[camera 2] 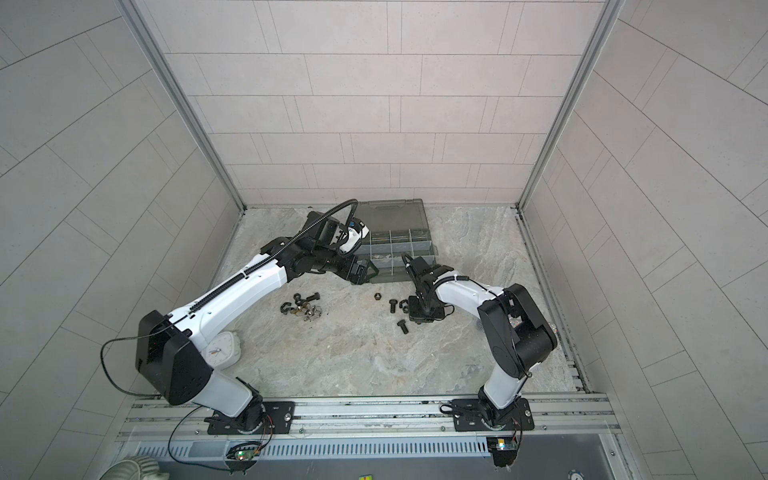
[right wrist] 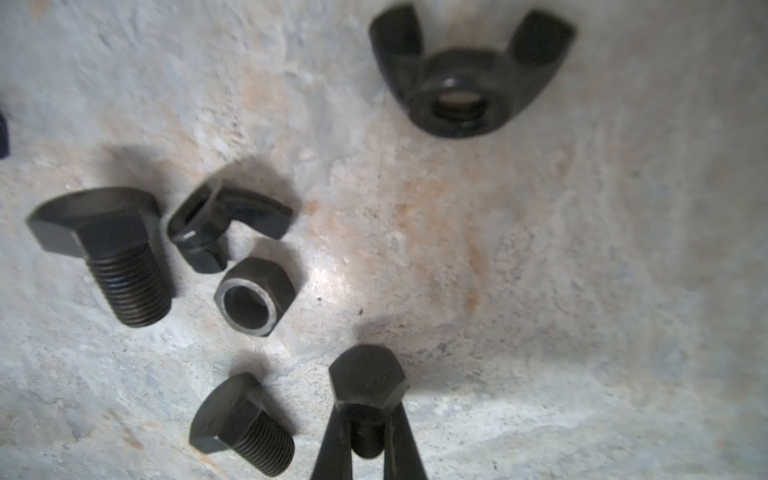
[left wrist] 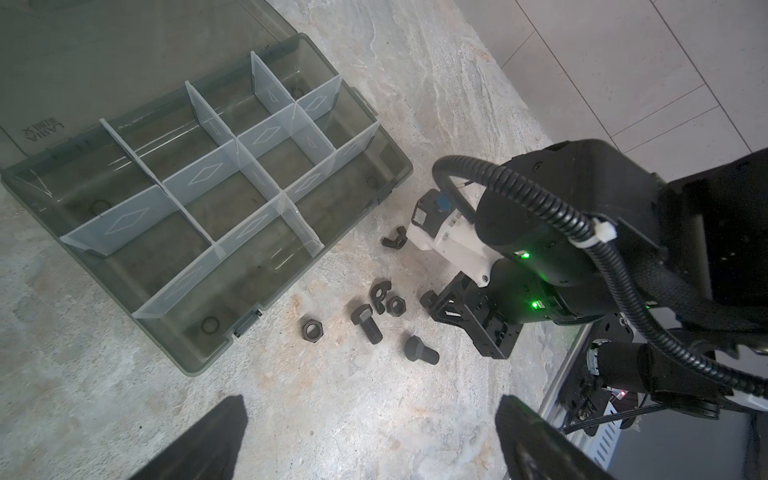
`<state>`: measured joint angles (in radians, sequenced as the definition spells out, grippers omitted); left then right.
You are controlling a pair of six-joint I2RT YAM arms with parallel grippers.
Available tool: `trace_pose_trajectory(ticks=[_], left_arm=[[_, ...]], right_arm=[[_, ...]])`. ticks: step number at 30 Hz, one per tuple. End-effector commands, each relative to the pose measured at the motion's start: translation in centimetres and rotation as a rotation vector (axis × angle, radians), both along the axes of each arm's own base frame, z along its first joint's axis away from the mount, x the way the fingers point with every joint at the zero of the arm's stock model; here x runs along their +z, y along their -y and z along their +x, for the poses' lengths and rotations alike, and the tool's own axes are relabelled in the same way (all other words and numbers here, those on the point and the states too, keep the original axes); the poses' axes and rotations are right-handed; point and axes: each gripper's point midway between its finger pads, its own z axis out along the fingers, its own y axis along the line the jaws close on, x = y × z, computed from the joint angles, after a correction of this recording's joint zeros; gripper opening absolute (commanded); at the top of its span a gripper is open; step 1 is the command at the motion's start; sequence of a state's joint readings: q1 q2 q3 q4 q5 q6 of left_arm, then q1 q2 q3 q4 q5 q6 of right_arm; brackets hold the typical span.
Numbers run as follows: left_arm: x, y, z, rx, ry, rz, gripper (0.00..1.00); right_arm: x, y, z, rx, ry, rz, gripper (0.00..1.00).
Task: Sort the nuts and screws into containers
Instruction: 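Lower the right gripper and grasp a black hex bolt by its shank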
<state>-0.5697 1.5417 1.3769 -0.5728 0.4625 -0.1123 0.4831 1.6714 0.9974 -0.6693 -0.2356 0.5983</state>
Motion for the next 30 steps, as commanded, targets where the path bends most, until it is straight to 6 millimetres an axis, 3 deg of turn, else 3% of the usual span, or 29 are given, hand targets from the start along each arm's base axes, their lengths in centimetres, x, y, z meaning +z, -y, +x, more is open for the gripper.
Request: trace_pose_trajectory(ticks=[1,9,19,30], left_arm=[[1.4,0.3,0.7,0.007,0.044,-0.013,1.0],[1.0,0.2,0.7,0.02,0.036,-0.009,1.0],[1.3,0.2,0.9,0.03,0.032,-0.014,1.0],[1.1,0.1,1.2,0.046,0.032,-0.006,1.0]], right_arm=[[1.2,0.3,0.3,0.01,0.017,-0.008,0.0],[0.4,0.8,0.0,0.022,-0.007,-0.009,0.0],[1.1,0.9,-0.2,0.027,-0.007,0.012,0.0],[4.1,1.1,0.9,0.026,0.04,0.039,0.0]])
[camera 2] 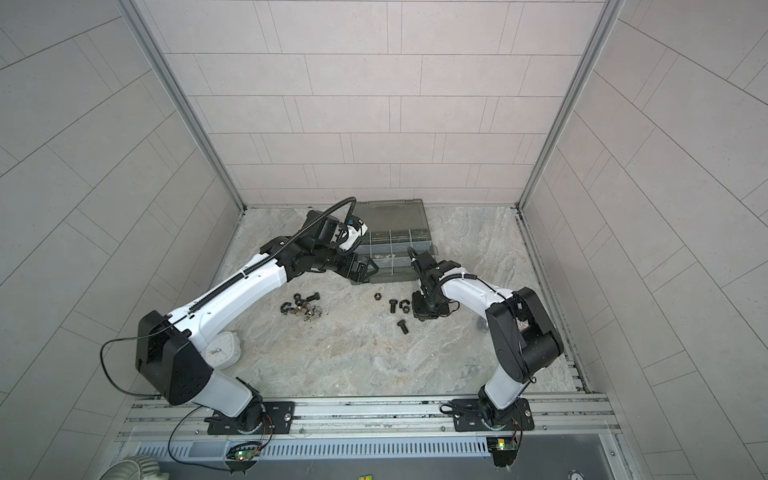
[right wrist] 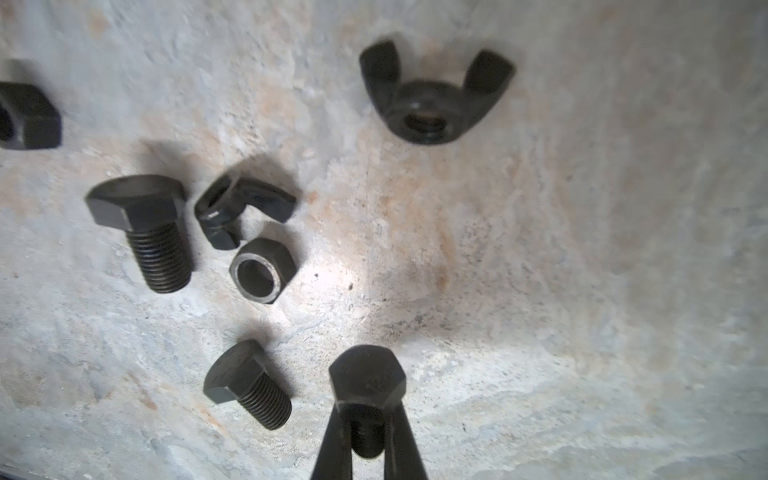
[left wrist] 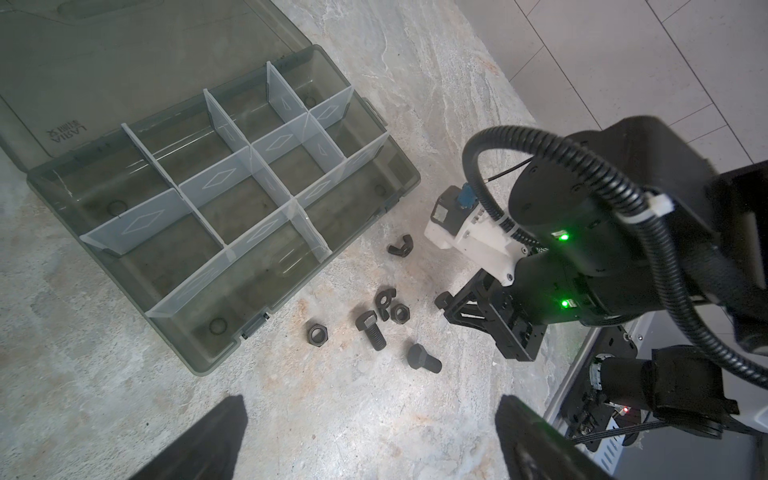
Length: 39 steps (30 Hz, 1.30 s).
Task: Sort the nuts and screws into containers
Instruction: 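Lower the right gripper and grasp a black hex bolt by its shank, then carry the black bolt to the box and release it in a compartment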
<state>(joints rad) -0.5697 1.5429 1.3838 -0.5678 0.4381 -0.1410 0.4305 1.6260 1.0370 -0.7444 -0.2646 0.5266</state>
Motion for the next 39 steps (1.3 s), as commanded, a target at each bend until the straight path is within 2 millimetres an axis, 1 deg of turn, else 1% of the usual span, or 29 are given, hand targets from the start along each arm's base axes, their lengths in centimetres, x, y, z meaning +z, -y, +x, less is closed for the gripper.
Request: trace_pose_trajectory(ticks=[1,13,16,19,23,25,30,35,39], left_arm=[[0.8,0.3,0.8,0.009,0.029,0.0,1.0],[-0.4,0.6,2.1,0.004,0.0,0.063,1.0],[-0.6,0.7,2.4,0.001,-0.005,0.07,1.0],[-0.7,0.8,2.7,0.0,-0.007,0.074,1.0],[-1.1,1.0,3.0,-0.002,-0.016,0.08,1.0],[-1.3,1.0,3.1,-0.002,-0.021,0.08,1.0],[-1.6,0.6,3.4,0.009,-0.023,0.086,1.0],[-1.6,-0.1,3.8,0.028,-0.026,0.085,1.0],[-1.8,-0.7,4.2,0.043,-0.03,0.087,1.0]], right_arm=[[2.2,0.0,0.6,0.002,0.035,0.019,0.0],[5.0,-0.3,3.0,-0.026,0.091,0.073,0.0],[6.1,-0.1,4.1,-0.042,0.114,0.085,0.0],[7.3,0.3,5.8,-0.064,0.142,0.104,0.0],[8.1,0.9,8.3,-0.095,0.162,0.121,0.0],[8.2,1.1,9.5,-0.103,0.171,0.126,0.0],[7.7,1.3,12.2,-0.126,0.172,0.14,0.0],[6.5,1.2,14.0,-0.133,0.152,0.148,0.0],[5.6,1.4,14.9,-0.141,0.137,0.146,0.0]])
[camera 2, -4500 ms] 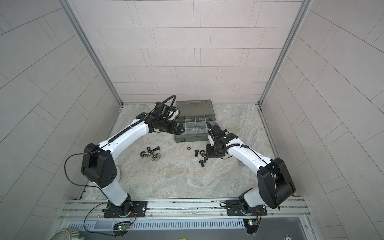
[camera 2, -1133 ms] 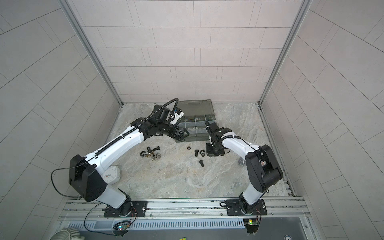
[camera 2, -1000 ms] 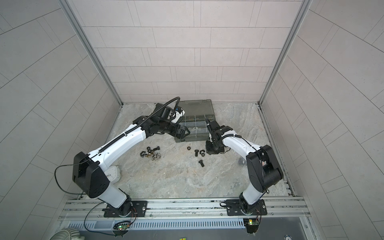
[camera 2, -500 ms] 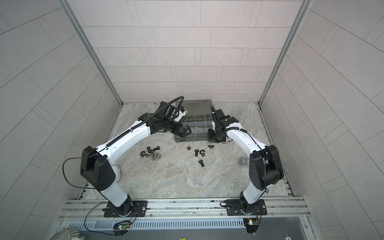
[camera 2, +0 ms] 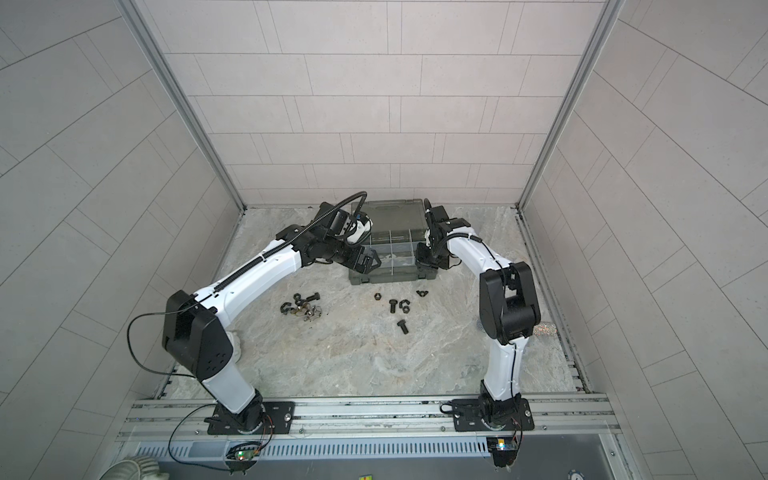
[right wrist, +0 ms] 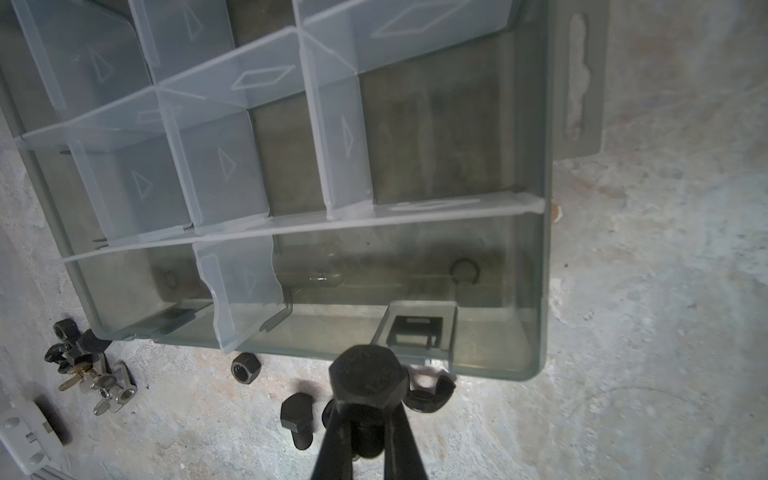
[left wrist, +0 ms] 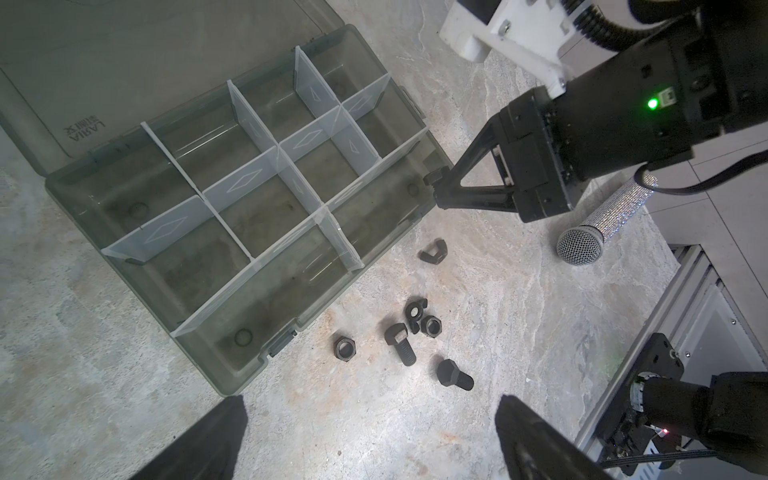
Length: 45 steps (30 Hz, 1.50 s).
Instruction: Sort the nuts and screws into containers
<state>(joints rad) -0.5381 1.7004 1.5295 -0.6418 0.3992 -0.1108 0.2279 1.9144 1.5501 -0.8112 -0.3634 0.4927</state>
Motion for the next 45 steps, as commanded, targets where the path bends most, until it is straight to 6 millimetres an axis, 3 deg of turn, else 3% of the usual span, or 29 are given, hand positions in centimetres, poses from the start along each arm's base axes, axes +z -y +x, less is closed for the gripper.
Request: trace_pose_trajectory(ticks=[1,17,21,30,34,39,45], left_arm=[[0.1,-0.6,0.7,0.011,0.007,0.005,1.0],[-0.2,-1.8,1.4,0.043,-0.009,-0.004,1.0],[-0.2,-2.0,1.4,0.047,-0.008,-0.003,1.0],[-0.1,-2.2,1.2,0.05,-0.007,-0.005,1.0],[-0.2,-2.2,1.0,0.053,-0.014,-0.011,1.0],[-0.3,-2.3,0.5,0.053,-0.02,-0.012,1.0],[-0.3,-2.7,-0.3,0.066,-0.029,-0.027,1.0]], right_arm=[[0.3,0.1,0.8,0.006,0.011,0.008,0.0],[-2.8,2.2,2.9,-0.033,-0.028,0.0,0.0],[-2.4,2.3,3.2,-0.036,-0.013,0.007,0.17],[-1.4,2.2,3.1,-0.026,0.01,0.023,0.24],[-0.8,2.1,2.4,-0.022,0.011,0.027,0.24],[1.4,1.8,0.7,-0.008,0.044,0.034,0.24],[1.8,0.0,-4.4,0.08,0.009,0.012,0.24]])
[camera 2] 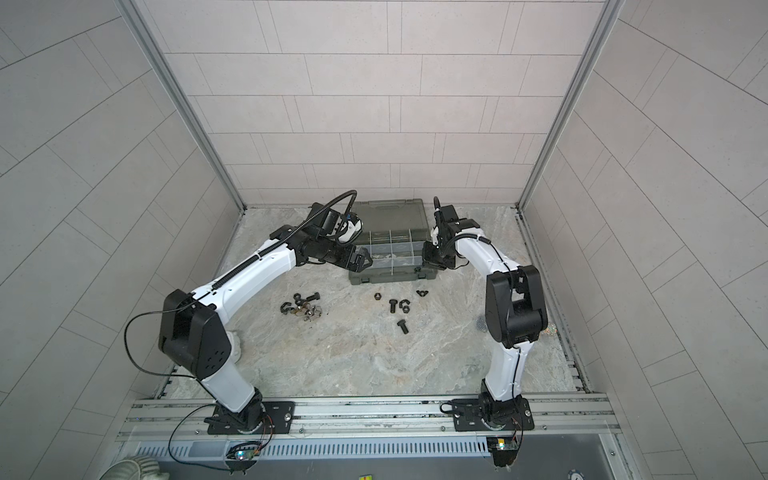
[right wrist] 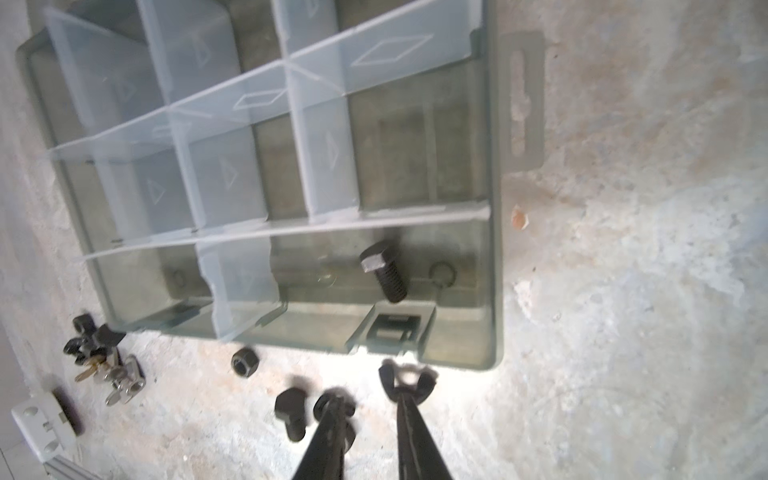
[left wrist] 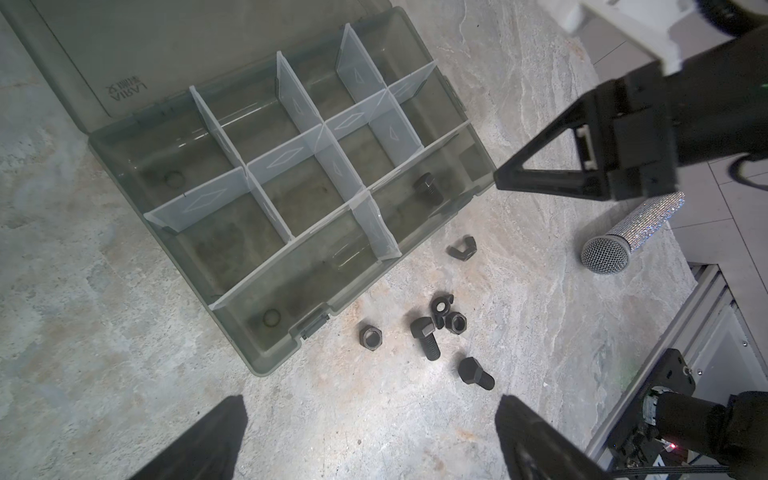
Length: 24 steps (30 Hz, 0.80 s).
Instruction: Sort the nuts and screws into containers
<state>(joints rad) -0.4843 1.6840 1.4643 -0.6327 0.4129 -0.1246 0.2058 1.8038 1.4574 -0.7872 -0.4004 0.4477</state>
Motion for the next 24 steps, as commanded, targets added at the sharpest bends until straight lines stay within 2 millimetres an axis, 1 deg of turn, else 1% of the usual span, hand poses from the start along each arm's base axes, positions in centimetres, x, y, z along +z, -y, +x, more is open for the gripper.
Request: trace_pose_trajectory(ticks=[1,7,10,12,16,24], left_arm=[[1.5,-0.3,-0.7,0.012,0.021,-0.037,1.0],[1.7,-0.7,-1.6,0.027,0.024,-0.057,1.0],[1.9,-1.0,-2.0,0.036,0.035,-0.059,1.0],[2.2,-1.4,-2.2,0.042,0.048,-0.058,1.0],[2.2,-2.0,-2.9,0.053,0.053,-0.047,1.0],[3.0,-2.7,-4.6,0.07,0.052,-0.078,1.0]], right_arm=[[-0.2,-1.1,-3.7,0.065,-0.051,-0.022,0.24],[-2.0,-4.0,-9.3,0.249,-0.116,-0.073,0.28],[-2.8,-5.1,-11.7,0.325,-0.133,-0.107,0.28],[-3.2,-5.6,-12.8,0.361,-0.135,-0.128,0.28],[-4.2,-6.1,-14.5,0.399,-0.146,-0.143,0.28],[-6.5,-6.8,-16.2,0.439,-0.167,-0.137,0.29]])
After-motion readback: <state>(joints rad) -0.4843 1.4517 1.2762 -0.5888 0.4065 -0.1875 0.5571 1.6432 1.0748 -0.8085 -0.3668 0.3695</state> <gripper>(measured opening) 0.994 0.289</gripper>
